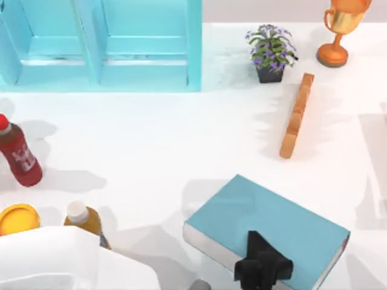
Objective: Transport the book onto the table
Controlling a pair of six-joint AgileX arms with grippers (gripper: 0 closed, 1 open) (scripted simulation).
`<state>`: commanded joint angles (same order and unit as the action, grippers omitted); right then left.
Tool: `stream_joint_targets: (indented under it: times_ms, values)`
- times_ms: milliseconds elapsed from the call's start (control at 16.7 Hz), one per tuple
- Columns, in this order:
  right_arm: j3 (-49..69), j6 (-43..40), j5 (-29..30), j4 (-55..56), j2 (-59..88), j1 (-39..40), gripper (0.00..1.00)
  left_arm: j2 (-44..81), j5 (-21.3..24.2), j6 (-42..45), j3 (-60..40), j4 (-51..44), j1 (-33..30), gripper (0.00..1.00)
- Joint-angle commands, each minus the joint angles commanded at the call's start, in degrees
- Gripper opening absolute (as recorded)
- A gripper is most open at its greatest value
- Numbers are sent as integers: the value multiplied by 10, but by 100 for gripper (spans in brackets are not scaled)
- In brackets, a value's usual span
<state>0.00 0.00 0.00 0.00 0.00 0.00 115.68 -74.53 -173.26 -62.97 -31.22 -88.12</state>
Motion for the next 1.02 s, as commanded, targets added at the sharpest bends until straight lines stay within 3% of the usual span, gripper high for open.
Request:
stream_joint_targets:
  times_ms: [660, 1020]
  values:
    - [0, 0, 0, 0, 0, 0, 100, 0, 0, 0, 0, 0, 0, 98]
    - [0, 0, 0, 0, 0, 0, 100, 0, 0, 0, 0, 0, 0, 100]
